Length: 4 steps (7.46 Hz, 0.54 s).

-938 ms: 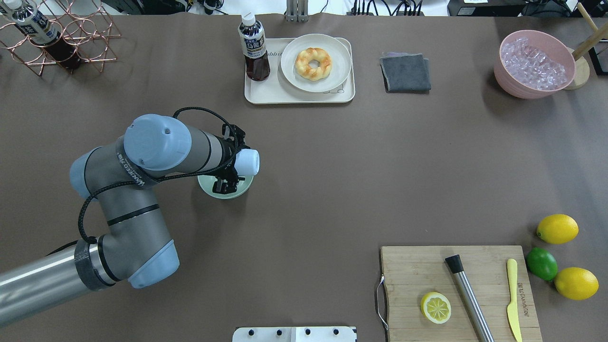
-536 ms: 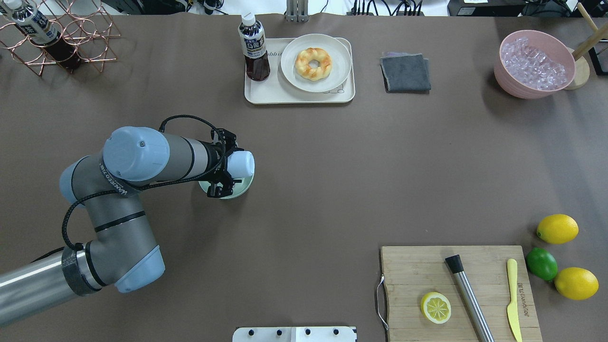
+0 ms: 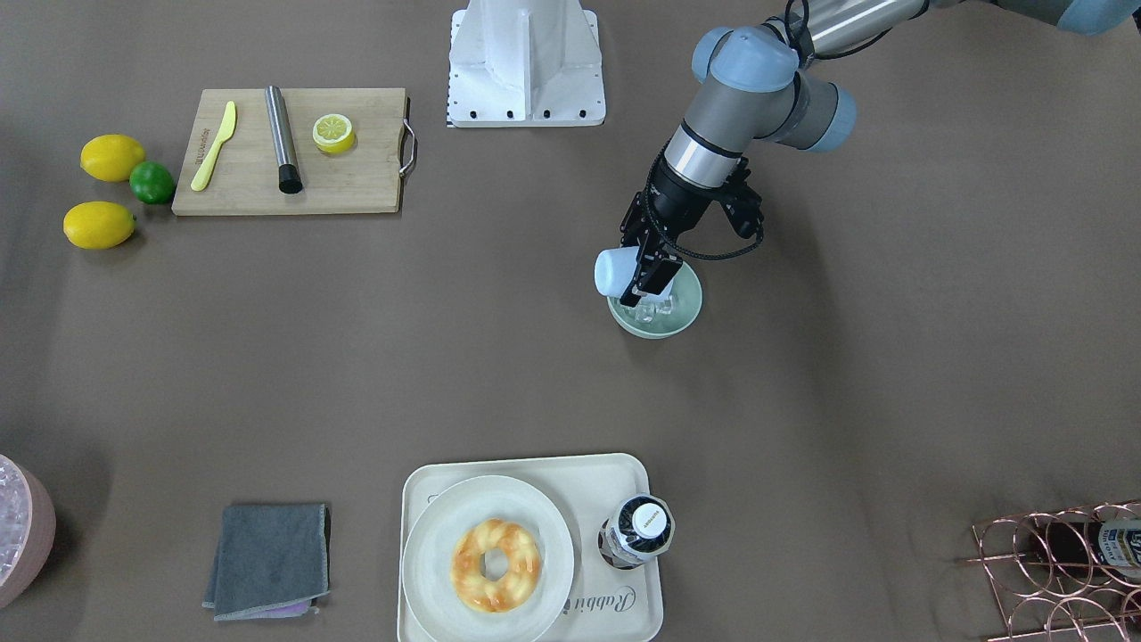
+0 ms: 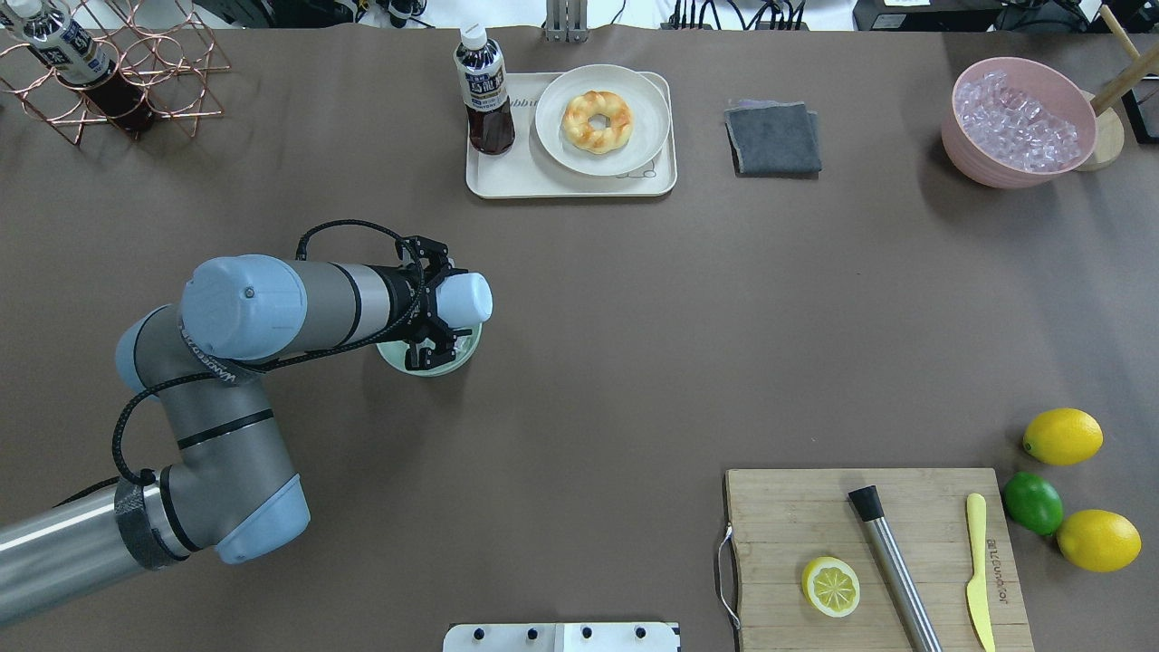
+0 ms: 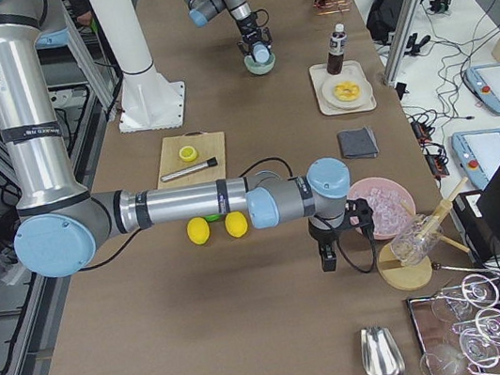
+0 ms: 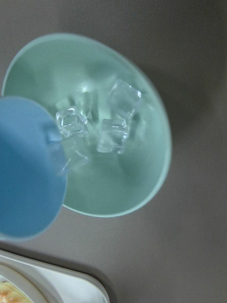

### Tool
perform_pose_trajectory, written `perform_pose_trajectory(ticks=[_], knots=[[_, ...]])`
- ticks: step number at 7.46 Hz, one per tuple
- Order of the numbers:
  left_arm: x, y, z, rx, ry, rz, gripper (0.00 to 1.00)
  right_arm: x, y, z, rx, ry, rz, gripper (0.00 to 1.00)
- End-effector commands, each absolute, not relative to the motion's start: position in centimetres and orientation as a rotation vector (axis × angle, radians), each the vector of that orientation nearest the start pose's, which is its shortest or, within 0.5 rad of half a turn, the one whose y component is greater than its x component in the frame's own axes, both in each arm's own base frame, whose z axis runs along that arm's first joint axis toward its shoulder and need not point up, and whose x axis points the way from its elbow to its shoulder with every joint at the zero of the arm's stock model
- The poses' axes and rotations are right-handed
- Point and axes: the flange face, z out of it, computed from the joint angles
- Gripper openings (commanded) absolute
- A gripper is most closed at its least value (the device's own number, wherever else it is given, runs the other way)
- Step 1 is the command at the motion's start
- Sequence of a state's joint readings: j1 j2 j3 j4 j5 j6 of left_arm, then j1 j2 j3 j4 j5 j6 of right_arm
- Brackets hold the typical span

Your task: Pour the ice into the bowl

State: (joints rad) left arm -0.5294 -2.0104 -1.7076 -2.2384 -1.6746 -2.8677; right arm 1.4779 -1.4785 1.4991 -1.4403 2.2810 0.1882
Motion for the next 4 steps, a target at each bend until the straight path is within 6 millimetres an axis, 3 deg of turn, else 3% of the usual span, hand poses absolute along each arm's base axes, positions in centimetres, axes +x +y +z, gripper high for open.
perform_pose_trajectory(ticks=[1, 4], knots=[[48.2, -42.9, 26.5, -0.636, 1.332, -1.552, 0.59, 1.7, -54.5, 63.4, 0.049, -0.723, 0.036, 0.99], [47.7, -42.8, 25.4, -0.652, 1.469, -1.619, 0.59, 1.8, -54.4, 63.4, 0.048, -0.723, 0.037, 0.99]])
